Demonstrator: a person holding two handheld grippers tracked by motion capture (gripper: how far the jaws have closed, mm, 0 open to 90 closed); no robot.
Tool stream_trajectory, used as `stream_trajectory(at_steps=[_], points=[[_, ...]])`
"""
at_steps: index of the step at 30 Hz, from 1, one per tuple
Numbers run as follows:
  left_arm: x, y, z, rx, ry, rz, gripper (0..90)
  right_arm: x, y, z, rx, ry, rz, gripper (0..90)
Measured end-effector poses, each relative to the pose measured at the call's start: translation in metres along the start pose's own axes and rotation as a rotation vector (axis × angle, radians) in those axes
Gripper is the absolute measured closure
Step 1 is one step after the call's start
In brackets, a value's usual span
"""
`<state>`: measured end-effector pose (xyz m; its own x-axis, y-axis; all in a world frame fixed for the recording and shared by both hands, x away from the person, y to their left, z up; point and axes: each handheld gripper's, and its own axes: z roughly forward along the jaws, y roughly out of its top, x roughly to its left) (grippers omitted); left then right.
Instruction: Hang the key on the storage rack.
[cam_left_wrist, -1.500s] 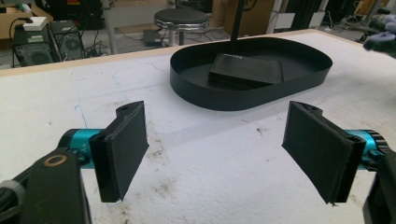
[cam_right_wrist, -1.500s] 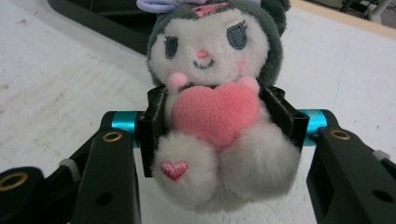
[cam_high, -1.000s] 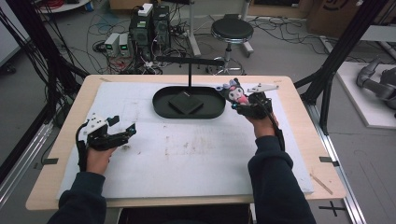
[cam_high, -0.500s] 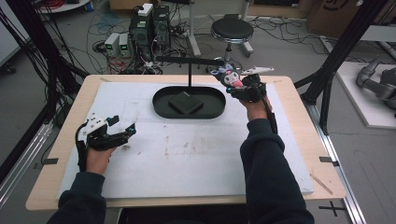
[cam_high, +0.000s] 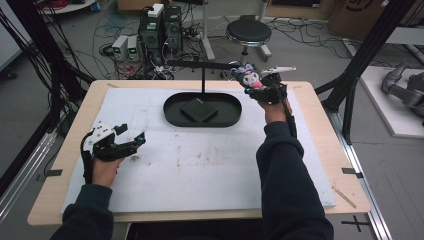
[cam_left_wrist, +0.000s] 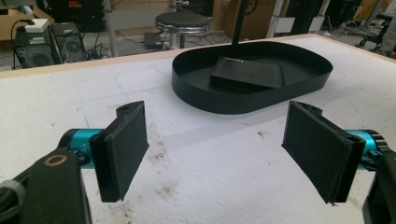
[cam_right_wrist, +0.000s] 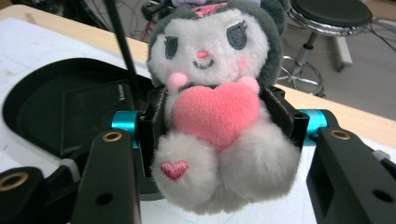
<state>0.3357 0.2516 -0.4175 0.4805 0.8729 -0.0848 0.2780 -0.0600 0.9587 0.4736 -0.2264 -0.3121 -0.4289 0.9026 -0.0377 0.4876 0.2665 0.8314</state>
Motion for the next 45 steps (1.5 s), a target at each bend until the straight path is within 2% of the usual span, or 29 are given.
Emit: stream_trajectory(at_steps=[3,7,13,19,23,29,31,34,36,38,39,40,43,45], points=[[0.001,0.000,0.000,0.003,0.000,-0.003,21.8,-0.003,-0.002,0.005,0.032,-0.020,0.004,47.9],[0.000,0.000,0.000,0.002,-0.001,0.002,21.8,0.001,-0.005,0.018,0.075,-0.038,-0.025,47.9],[0.000,0.000,0.000,0.005,0.003,-0.001,21.8,0.007,-0.008,0.032,0.101,-0.040,-0.044,47.9],[0.000,0.000,0.000,0.008,-0.001,0.006,21.8,0.013,-0.013,0.046,0.113,-0.020,-0.039,48.0],[0.000,0.000,-0.001,0.004,0.004,0.003,21.8,0.014,-0.018,0.056,0.115,-0.006,-0.016,47.5],[0.000,0.000,-0.002,0.004,0.001,0.003,21.8,0.015,-0.025,0.066,0.126,0.002,0.016,39.8],[0.000,0.000,-0.002,0.004,0.002,0.003,21.8,0.014,-0.027,0.064,0.134,-0.012,0.011,37.3],[0.000,0.000,-0.002,0.004,0.002,0.003,21.8,0.009,-0.027,0.057,0.118,-0.004,0.030,35.7],[0.000,0.000,-0.002,0.005,0.002,0.003,21.8,0.005,-0.027,0.050,0.104,-0.003,0.024,35.7],[0.000,0.000,-0.002,0.005,0.002,0.003,21.8,0.001,-0.026,0.039,0.084,0.002,0.012,35.7],[0.000,0.000,-0.002,0.004,0.000,0.001,21.8,0.000,-0.028,0.032,0.047,-0.001,-0.002,35.8],[0.000,0.000,-0.002,0.005,0.000,0.000,21.8,-0.002,-0.031,0.024,0.036,-0.011,-0.025,35.4],[0.000,0.000,-0.001,0.001,0.000,-0.002,21.8,-0.009,-0.035,0.011,0.064,0.015,-0.026,30.3],[0.001,0.000,-0.001,-0.005,0.000,-0.012,21.8,-0.012,-0.038,-0.001,0.052,0.027,-0.027,28.7]])
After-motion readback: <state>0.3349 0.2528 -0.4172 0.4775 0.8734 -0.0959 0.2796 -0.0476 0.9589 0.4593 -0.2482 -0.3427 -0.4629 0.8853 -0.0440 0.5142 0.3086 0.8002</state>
